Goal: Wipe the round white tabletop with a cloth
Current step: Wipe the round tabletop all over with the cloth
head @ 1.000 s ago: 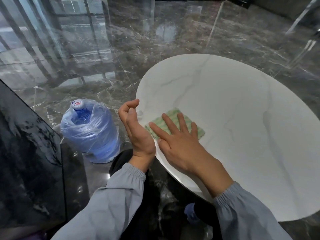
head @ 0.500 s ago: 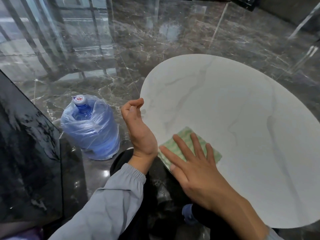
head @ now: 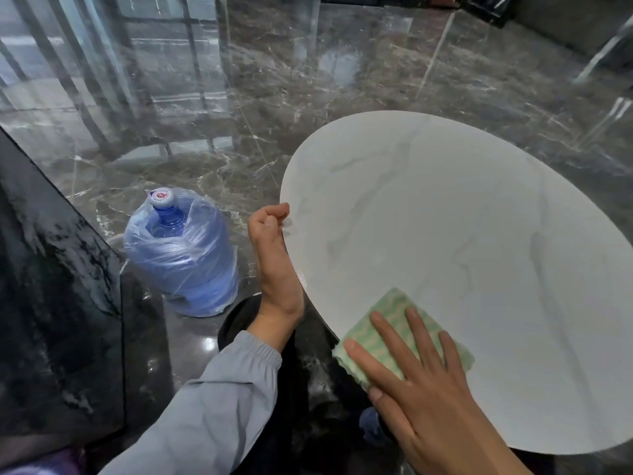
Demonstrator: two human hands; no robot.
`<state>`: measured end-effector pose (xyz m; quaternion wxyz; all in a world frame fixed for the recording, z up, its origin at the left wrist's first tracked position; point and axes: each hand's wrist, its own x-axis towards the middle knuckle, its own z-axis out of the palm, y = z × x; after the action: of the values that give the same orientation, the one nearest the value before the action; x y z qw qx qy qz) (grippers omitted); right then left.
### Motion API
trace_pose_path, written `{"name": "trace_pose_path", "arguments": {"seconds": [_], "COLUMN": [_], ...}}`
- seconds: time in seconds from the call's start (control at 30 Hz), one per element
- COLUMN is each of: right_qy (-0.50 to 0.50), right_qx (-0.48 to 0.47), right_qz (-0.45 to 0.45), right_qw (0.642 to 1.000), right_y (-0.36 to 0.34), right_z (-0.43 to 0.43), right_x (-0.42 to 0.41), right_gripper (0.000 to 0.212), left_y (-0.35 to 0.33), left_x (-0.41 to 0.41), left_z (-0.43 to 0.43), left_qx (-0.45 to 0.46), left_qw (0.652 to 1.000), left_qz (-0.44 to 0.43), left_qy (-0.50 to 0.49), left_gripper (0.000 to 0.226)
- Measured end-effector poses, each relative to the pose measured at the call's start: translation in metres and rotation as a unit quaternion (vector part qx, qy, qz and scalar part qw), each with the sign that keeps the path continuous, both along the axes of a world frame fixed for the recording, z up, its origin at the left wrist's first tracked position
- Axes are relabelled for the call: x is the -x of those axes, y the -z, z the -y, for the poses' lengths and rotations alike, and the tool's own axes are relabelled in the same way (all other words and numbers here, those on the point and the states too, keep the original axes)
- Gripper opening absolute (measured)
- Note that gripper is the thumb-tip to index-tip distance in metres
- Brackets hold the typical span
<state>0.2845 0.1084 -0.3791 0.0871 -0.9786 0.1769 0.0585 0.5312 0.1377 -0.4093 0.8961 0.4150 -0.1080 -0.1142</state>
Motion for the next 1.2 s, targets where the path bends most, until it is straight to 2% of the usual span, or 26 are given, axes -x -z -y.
{"name": "trace_pose_path", "arguments": {"seconds": [0.17, 0.27, 0.37, 0.43, 0.53, 0.67, 0.77, 0.83, 0.9, 1.0, 1.2], "right_qy": [0.032, 0.030, 0.018, 0.013, -0.001, 0.009, 0.032, 0.053, 0.081, 0.122, 0.110], "right_qx": [-0.023, -0.020, 0.000, 0.010, 0.018, 0.028, 0.030, 0.012, 0.003, -0.028, -0.062], "right_qz": [-0.007, 0.002, -0.003, -0.004, 0.005, 0.009, 0.004, -0.004, -0.005, 0.002, -0.012], "right_qw": [0.999, 0.999, 1.000, 1.000, 1.000, 1.000, 0.999, 0.998, 0.997, 0.992, 0.992], "right_y": [0.001, 0.006, 0.002, 0.001, 0.005, 0.006, 0.000, -0.001, 0.002, 0.007, 0.001], "right_z": [0.004, 0.011, 0.011, 0.010, 0.005, -0.005, -0.011, -0.014, -0.012, 0.003, 0.054], "right_x": [-0.042, -0.105, -0.152, -0.151, -0.107, -0.019, 0.029, 0.032, 0.015, -0.032, -0.113], "right_gripper": [0.053, 0.053, 0.055, 0.055, 0.055, 0.059, 0.062, 0.057, 0.053, 0.051, 0.054], "left_y": [0.004, 0.003, 0.002, -0.002, -0.007, -0.007, -0.004, -0.001, -0.001, -0.007, -0.017], "left_x": [0.005, -0.004, -0.016, -0.021, -0.019, 0.004, 0.027, 0.036, 0.039, 0.035, 0.023], "left_z": [0.002, -0.008, -0.019, -0.023, -0.024, -0.019, -0.016, -0.014, -0.013, -0.010, 0.000], "left_qx": [-0.025, -0.002, -0.024, -0.040, -0.099, -0.239, -0.316, -0.338, -0.342, -0.345, -0.399], "left_qw": [0.999, 0.999, 0.999, 0.999, 0.993, 0.947, 0.877, 0.840, 0.831, 0.839, 0.804], "left_qz": [0.033, 0.015, -0.003, -0.002, 0.068, 0.212, 0.363, 0.425, 0.439, 0.420, 0.440], "left_qy": [0.006, 0.034, 0.024, 0.025, 0.015, -0.013, -0.007, -0.001, 0.005, 0.034, 0.036], "left_gripper": [0.034, 0.036, 0.033, 0.029, 0.024, 0.022, 0.023, 0.025, 0.025, 0.020, 0.016]}}
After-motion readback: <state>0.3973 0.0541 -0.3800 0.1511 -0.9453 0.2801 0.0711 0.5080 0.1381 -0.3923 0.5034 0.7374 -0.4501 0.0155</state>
